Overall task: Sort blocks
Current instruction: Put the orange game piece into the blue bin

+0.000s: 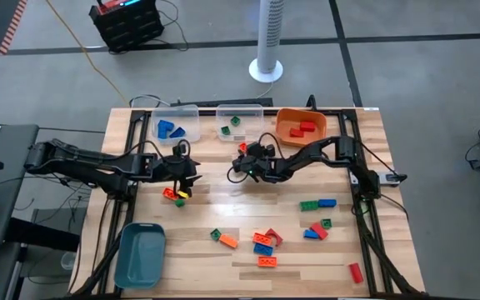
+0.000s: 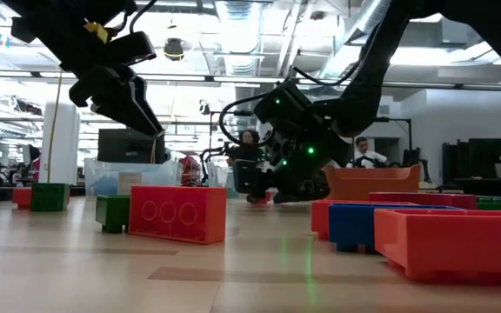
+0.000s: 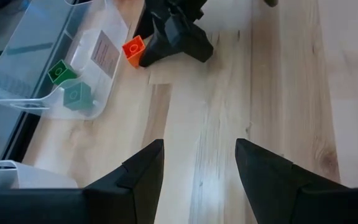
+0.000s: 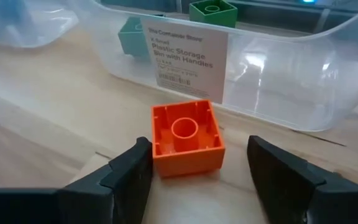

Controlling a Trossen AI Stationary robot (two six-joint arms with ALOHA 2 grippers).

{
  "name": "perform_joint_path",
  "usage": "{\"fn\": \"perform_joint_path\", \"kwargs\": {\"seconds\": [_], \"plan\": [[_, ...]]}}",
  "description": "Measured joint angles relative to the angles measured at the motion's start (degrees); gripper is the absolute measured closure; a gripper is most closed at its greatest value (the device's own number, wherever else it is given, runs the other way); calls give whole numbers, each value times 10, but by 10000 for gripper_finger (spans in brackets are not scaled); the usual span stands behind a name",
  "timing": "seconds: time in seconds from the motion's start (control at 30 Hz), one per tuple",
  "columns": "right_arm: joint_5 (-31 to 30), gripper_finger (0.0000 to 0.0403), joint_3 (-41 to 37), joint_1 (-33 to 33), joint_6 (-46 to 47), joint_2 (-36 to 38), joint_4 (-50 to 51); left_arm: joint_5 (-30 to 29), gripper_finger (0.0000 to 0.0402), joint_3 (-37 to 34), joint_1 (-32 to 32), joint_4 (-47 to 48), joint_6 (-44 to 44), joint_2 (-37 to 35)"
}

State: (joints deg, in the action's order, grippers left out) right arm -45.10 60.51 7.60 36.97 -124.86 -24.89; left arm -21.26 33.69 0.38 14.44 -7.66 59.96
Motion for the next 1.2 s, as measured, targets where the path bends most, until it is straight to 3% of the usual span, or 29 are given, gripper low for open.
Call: {"fn": "perform_joint_path", "kwargs": {"seconds": [0.17, 0.57, 0.77, 0.9, 1.0, 1.1, 1.2], "plan": [[1, 146, 0, -3, -29, 0, 0, 0, 210, 0, 0, 1, -2, 0], [50, 256, -1, -23, -103, 6, -13, -1, 210, 0, 0, 9, -6, 0], [100, 256, -2, -66, -157, 54, -2, 2, 210, 0, 0, 37, -11, 0], [130, 250, -2, -92, -204, 110, 12, 50, 210, 0, 0, 41, -21, 0], [188, 250, -1, -101, -214, 154, 36, 80, 210, 0, -7, 33, -40, 0], [244, 251, -1, -104, -194, 183, 38, 74, 210, 0, -27, 13, -102, 1], [302, 251, -1, -101, -159, 191, 18, 27, 210, 0, -51, -33, -156, 1]]}}
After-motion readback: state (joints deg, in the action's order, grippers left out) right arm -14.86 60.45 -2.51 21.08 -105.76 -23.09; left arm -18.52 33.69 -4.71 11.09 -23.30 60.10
